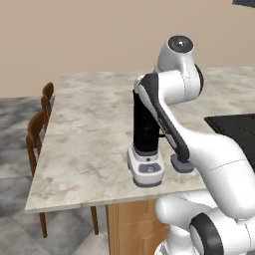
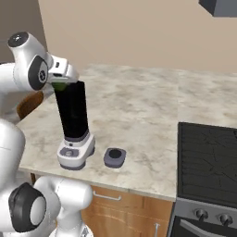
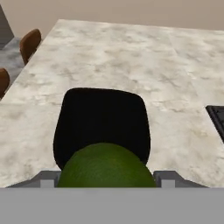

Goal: Grab the lemon and lime from the fridge, place them in the blender, close the lid, and turn on the blender to create a marinade.

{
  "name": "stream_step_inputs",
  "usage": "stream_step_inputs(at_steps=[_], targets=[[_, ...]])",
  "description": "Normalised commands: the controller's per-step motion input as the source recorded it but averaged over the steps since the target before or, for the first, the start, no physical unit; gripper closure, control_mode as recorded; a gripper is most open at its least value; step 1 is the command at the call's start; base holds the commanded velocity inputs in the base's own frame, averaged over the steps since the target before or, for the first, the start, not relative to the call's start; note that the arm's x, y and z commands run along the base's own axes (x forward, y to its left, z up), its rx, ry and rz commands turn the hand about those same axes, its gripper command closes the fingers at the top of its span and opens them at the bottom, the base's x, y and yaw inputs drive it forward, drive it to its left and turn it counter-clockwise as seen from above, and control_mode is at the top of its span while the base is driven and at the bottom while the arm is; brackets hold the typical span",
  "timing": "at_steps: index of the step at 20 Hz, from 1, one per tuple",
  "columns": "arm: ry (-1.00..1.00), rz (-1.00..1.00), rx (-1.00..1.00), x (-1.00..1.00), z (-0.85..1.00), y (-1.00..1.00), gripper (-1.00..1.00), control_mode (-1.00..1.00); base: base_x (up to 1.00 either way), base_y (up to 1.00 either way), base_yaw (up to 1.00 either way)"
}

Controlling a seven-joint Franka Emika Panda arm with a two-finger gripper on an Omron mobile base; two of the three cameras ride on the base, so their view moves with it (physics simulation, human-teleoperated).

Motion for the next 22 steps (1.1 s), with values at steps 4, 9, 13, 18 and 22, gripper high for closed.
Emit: stream_step_inputs(at_steps=[4,9,13,18,22], targets=[[0.14,0.13,0.0,0.89,-0.17,0.04,1.0,-1.0,0.0,0.0,0.0],[0.12,0.15,0.01,0.64,-0.33,0.0,1.0,-1.0,0.0,0.0,0.0],[0.1,0.13,0.0,0.14,-0.6,0.0,1.0,-1.0,0.0,0.0,0.0],[0.05,0.06,0.0,0.0,-0.57,0.01,1.0,-1.0,0.0,0.0,0.0],[0.06,0.03,0.0,0.0,-0.54,0.01,1.0,-1.0,0.0,0.0,0.0]])
